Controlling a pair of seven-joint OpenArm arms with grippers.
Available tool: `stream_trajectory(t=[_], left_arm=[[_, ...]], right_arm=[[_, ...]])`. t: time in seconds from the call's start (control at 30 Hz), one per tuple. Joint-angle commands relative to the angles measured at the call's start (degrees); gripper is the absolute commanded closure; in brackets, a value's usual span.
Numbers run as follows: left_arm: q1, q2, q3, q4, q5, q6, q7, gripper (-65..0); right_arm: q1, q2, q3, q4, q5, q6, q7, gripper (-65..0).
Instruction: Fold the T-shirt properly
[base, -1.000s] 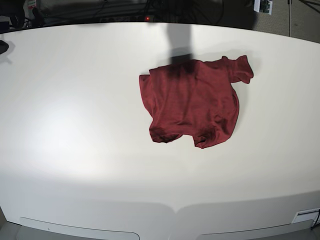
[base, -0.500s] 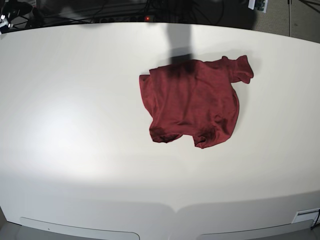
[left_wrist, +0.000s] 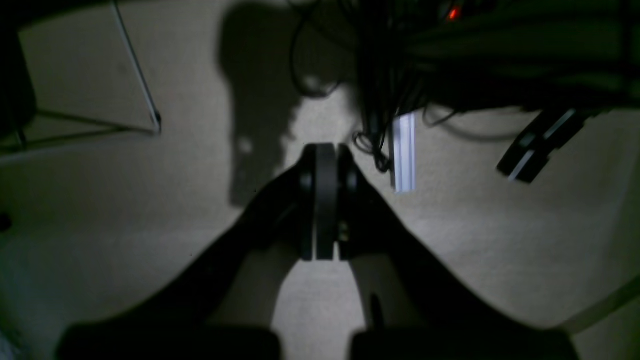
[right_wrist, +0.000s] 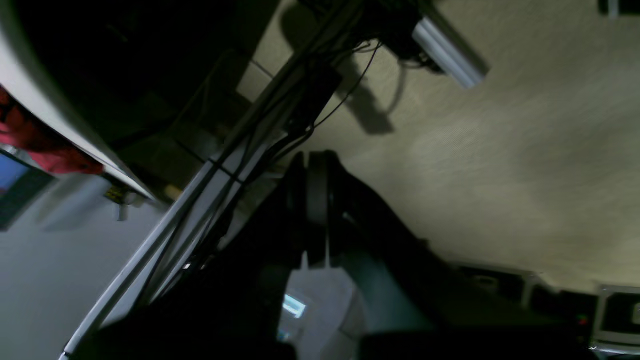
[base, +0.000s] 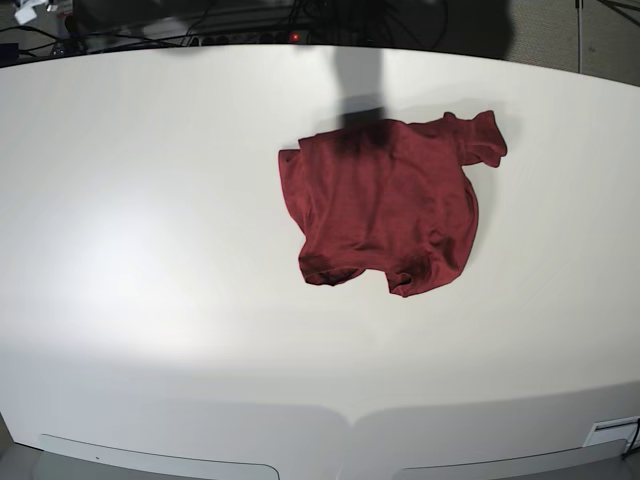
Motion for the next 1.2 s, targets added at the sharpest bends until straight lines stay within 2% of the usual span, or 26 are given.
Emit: stream_trajectory(t=[0.0, 0.07, 0.13, 0.27, 0.37, 0.47, 0.6, 0.77, 0.87, 0.97, 1.17], left_arm=[[0.87, 0.35, 0.0, -1.01, 0.28, -0.13, -1.01, 0.0], [0.13, 1.66, 0.0, -4.5, 0.26, -1.4, -1.44, 0.0], [-0.79, 3.23, 0.0, -8.35, 0.26, -3.39, -2.16, 0.0], [-3.28, 6.29, 0.0, -17.99, 0.44, -6.51, -5.27, 0.0], [-6.12, 7.78, 0.0, -26.29, 0.46, -8.04, -7.98, 0.0], [-9.94, 7.98, 0.0, -34.49, 0.46, -9.55, -9.31, 0.0], [-15.61, 8.04, 0.0, -44.41, 0.39, -10.36, -10.47, 0.0], [-21.42, 8.04, 0.0, -54.62, 0.37, -15.56, -13.62, 0.0], [-24.15, 8.13, 0.0, -59.04, -0.22, -18.25, -15.74, 0.0], [-26.32, 8.66, 0.0, -62.1, -1.09, -18.49, -16.81, 0.0], [-28.96, 10.36, 0.0, -65.42, -0.98, -18.51, -22.62, 0.0]], right_arm=[[-0.68, -0.04, 0.44, 0.26, 0.77, 0.23, -0.65, 0.0], [-0.66, -2.84, 0.44, 0.26, -4.02, 0.23, -0.65, 0.0], [-0.68, -5.77, 0.31, 0.26, -11.58, 0.23, 2.6, 0.0], [-0.66, -10.95, 0.26, 0.26, -31.8, 0.23, 15.58, 0.0], [-0.66, -13.31, -1.38, 0.26, -44.87, 0.23, 24.68, 0.0], [-0.66, -14.36, -6.16, 0.26, -52.02, 0.23, 30.69, 0.0], [-0.63, -14.6, -16.79, 0.26, -58.75, 0.23, 38.32, 0.0], [0.11, -16.0, -31.47, 0.26, -67.17, -0.17, 48.83, 0.0], [1.51, -17.64, -39.04, 0.26, -70.49, -8.57, 51.95, 0.0], [3.54, -19.54, -44.76, -0.35, -70.77, -15.56, 53.66, 0.0], [8.92, -23.5, -50.45, -4.83, -70.79, -25.7, 55.52, 0.0]])
